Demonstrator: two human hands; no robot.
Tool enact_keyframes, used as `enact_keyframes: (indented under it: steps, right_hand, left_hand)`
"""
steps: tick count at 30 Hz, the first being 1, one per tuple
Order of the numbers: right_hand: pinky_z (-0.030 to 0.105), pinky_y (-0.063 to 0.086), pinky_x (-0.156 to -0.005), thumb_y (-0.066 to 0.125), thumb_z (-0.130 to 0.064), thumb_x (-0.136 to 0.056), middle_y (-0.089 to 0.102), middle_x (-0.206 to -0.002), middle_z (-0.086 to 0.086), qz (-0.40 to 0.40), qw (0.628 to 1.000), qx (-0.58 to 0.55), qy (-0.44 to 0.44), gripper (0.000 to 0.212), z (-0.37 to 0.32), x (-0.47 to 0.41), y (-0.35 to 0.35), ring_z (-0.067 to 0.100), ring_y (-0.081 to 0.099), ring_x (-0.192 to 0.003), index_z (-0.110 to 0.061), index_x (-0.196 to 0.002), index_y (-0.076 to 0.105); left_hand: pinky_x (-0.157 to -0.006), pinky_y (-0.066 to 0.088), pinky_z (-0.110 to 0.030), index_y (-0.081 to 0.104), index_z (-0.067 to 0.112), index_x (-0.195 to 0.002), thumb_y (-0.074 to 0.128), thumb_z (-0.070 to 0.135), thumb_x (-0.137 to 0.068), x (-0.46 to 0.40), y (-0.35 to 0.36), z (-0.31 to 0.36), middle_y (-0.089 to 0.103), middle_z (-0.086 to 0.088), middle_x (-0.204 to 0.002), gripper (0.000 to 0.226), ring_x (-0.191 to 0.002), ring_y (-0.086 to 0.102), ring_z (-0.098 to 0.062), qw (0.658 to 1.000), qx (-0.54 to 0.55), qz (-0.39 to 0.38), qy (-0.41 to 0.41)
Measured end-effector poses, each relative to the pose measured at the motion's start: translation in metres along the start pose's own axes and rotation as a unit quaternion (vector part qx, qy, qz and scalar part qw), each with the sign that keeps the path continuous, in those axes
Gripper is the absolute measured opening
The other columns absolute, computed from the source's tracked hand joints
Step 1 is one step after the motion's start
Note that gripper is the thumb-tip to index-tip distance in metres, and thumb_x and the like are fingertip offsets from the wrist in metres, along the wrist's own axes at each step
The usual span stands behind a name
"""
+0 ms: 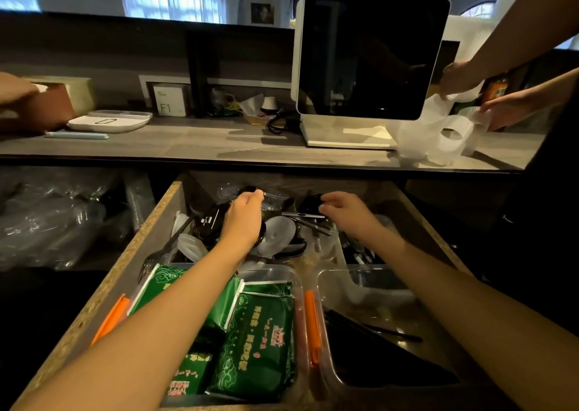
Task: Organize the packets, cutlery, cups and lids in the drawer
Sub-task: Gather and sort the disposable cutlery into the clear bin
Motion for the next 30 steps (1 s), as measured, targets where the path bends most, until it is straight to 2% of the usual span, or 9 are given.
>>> enact_keyframes:
  steps: [2,4,8,11,14,19,22,24,30]
  right_hand:
    - [0.028,0.044,-0.096,0.060,-0.026,-0.096,0.061,-0.131,0.006,-0.029,0.997,0.067,-0.020,0.044,-0.008,-0.010,0.016,0.021,0.057,-0.119,-0.011,-0.137,0.054]
    - [0.029,0.042,-0.098,0.055,-0.030,-0.099,0.057,-0.137,0.008,-0.046,0.991,0.126,-0.023,0.045,-0.007,-0.023,0.029,0.023,0.054,-0.124,-0.010,-0.139,0.052]
    - [0.032,0.040,-0.101,0.053,-0.036,-0.100,0.052,-0.143,0.012,-0.105,0.971,0.217,-0.009,0.053,0.006,-0.044,0.055,0.029,0.049,-0.129,-0.009,-0.144,0.044]
    - [0.042,0.041,-0.101,0.055,-0.041,-0.097,0.059,-0.131,0.014,-0.120,0.931,0.342,-0.034,0.047,0.012,-0.051,0.068,0.037,0.045,-0.126,-0.013,-0.135,0.054]
    - [0.041,0.042,-0.095,0.054,-0.037,-0.098,0.063,-0.123,0.013,-0.125,0.904,0.404,-0.056,0.035,0.013,-0.054,0.073,0.035,0.047,-0.118,-0.015,-0.123,0.065]
    - [0.037,0.050,-0.084,0.050,-0.028,-0.100,0.065,-0.115,0.012,-0.137,0.909,0.386,-0.076,0.029,0.009,-0.049,0.071,0.030,0.060,-0.100,-0.015,-0.119,0.066]
    - [0.032,0.046,-0.074,0.048,-0.018,-0.100,0.063,-0.115,0.011,-0.103,0.900,0.414,-0.086,0.025,0.003,-0.045,0.059,0.028,0.062,-0.099,-0.013,-0.120,0.061]
    - [0.033,0.048,-0.074,0.048,-0.014,-0.099,0.064,-0.112,0.011,-0.084,0.906,0.405,-0.087,0.022,0.002,-0.043,0.048,0.028,0.062,-0.097,-0.014,-0.117,0.060]
    - [0.033,0.051,-0.069,0.054,-0.027,-0.099,0.066,-0.090,0.009,-0.047,0.943,0.321,-0.071,0.021,-0.017,-0.040,0.017,0.026,0.064,-0.083,-0.009,-0.098,0.065]
  left_hand:
    - [-0.097,0.045,-0.043,0.064,0.013,-0.106,0.041,0.037,-0.105,-0.005,-0.001,-0.003,0.062,-0.007,-0.103,0.034,-0.109,0.059,-0.032,1.000,-0.002,-0.004,0.004]
    - [-0.098,0.043,-0.042,0.064,0.012,-0.107,0.038,0.040,-0.106,-0.009,-0.001,-0.008,0.063,-0.010,-0.108,0.038,-0.112,0.058,-0.032,1.000,-0.022,-0.018,0.001]
    - [-0.110,0.039,-0.046,0.061,0.008,-0.131,0.031,0.048,-0.106,-0.020,-0.002,-0.026,0.059,-0.016,-0.134,0.056,-0.126,0.052,-0.032,0.997,-0.055,-0.048,-0.033]
    - [-0.103,0.042,-0.044,0.063,0.007,-0.124,0.027,0.046,-0.107,-0.025,-0.005,-0.030,0.061,-0.017,-0.128,0.056,-0.119,0.055,-0.033,0.996,-0.062,-0.044,-0.043]
    - [-0.096,0.041,-0.041,0.064,0.007,-0.117,0.027,0.043,-0.108,-0.025,-0.007,-0.028,0.062,-0.016,-0.121,0.053,-0.114,0.056,-0.030,0.997,-0.063,-0.034,-0.039]
    - [-0.086,0.037,-0.035,0.064,0.007,-0.107,0.028,0.039,-0.108,-0.020,-0.009,-0.023,0.061,-0.012,-0.111,0.048,-0.102,0.054,-0.025,0.997,-0.064,-0.026,-0.038]
    - [-0.084,0.037,-0.035,0.063,0.007,-0.108,0.028,0.037,-0.108,-0.017,-0.008,-0.020,0.061,-0.011,-0.111,0.046,-0.101,0.054,-0.025,0.997,-0.064,-0.029,-0.040]
    - [-0.083,0.037,-0.034,0.063,0.009,-0.108,0.028,0.038,-0.108,-0.016,-0.008,-0.019,0.061,-0.010,-0.112,0.045,-0.100,0.053,-0.023,0.997,-0.060,-0.034,-0.042]
    - [-0.087,0.039,-0.035,0.064,0.015,-0.115,0.029,0.040,-0.108,-0.008,-0.006,-0.012,0.062,-0.006,-0.115,0.043,-0.106,0.055,-0.022,0.997,-0.047,-0.044,-0.037]
Point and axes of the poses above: each hand's wrist, its own x-axis away from the middle knuckle, its own y-axis out of the palm, z = x × y, the point moved 6 cm from there along -x, towards the middle knuckle
